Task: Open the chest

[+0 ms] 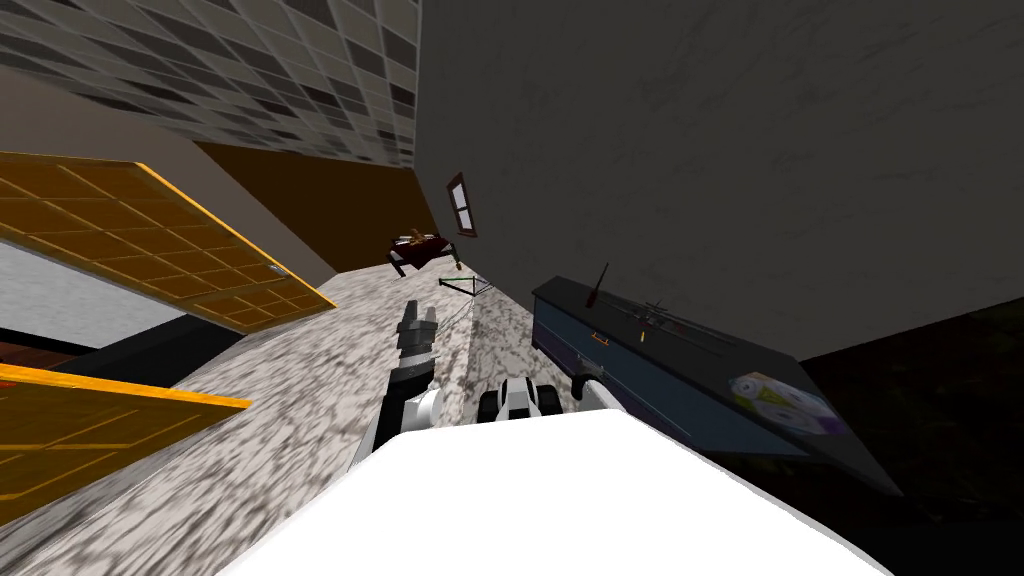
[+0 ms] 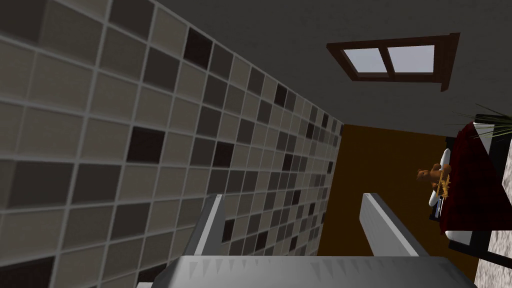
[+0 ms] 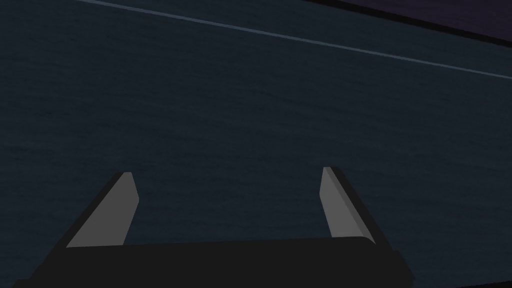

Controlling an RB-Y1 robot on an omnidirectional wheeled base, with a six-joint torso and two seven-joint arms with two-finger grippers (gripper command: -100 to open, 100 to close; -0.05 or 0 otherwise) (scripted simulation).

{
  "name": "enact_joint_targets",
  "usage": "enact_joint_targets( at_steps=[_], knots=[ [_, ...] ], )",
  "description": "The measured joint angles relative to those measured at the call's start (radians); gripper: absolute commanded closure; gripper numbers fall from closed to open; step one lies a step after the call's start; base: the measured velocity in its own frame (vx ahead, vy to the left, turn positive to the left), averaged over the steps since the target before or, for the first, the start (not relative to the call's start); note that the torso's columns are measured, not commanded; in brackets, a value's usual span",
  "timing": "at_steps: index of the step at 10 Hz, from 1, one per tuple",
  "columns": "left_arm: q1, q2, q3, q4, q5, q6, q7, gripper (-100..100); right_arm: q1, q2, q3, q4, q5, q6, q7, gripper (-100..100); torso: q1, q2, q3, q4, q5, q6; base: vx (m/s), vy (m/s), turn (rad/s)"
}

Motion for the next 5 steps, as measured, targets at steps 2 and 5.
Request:
enact_joint_targets(
  at_steps=[2, 5],
  knots=[
    [0.000, 0.000, 0.000, 0.000, 0.000, 0.000, 0.000, 0, -0.008, 0.005, 0.006, 0.042, 0.053, 0.059, 0.017, -100, 0.000, 0.000, 0.000, 0.000, 0.000, 0.000, 0.012, 0.013, 0.045],
    [0.000, 0.000, 0.000, 0.000, 0.000, 0.000, 0.000, 0, -0.014, 0.003, 0.008, 0.106, 0.124, 0.125, 0.007, -100, 0.000, 0.000, 0.000, 0.000, 0.000, 0.000, 0.019, 0.015, 0.136]
  ],
)
